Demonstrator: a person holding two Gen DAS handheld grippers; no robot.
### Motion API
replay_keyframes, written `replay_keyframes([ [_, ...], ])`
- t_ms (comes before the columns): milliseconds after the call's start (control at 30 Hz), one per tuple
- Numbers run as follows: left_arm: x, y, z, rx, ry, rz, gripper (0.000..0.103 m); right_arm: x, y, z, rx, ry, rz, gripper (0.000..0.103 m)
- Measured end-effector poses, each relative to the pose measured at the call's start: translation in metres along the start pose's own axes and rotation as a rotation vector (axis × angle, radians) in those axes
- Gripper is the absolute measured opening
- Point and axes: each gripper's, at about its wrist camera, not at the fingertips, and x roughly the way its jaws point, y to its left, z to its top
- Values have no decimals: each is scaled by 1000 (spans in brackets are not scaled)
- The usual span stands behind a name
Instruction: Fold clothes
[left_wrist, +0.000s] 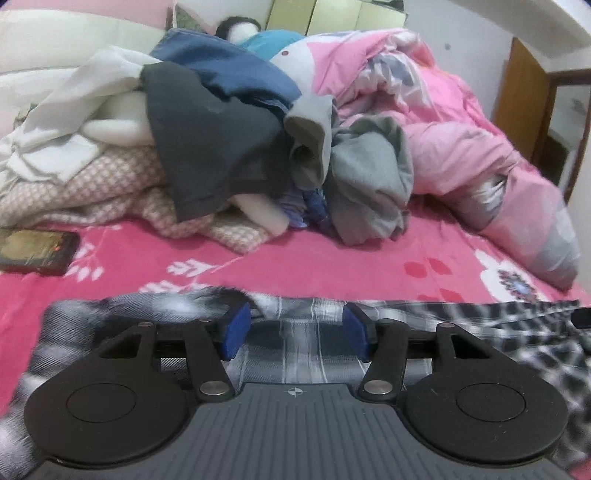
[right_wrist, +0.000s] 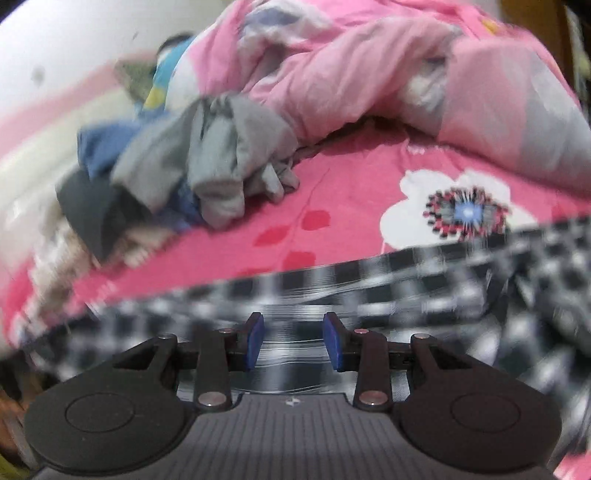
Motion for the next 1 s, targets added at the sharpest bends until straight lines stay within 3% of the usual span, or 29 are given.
replay_keyframes([
  [167,23,-3,-2,7,12,54,55,49,35,-8,-377,29,-47,38],
  [367,37,8,-9,-20,27,69,55,95,59,-9,-629,83,40,38],
  [600,39,15,-14,-63,16,43,55,123,67,-1,-712,177,101,38],
  [700,39,18,-15,-77,9,31,56,119,74,-2,-740,196,104,11],
  [767,39,20,-16,-87,4,23,56,114,80,-7,-777,171,68,2],
  [1000,31,22,-12,-101,-44,22,56,91,92,1,-804,31,-81,0],
])
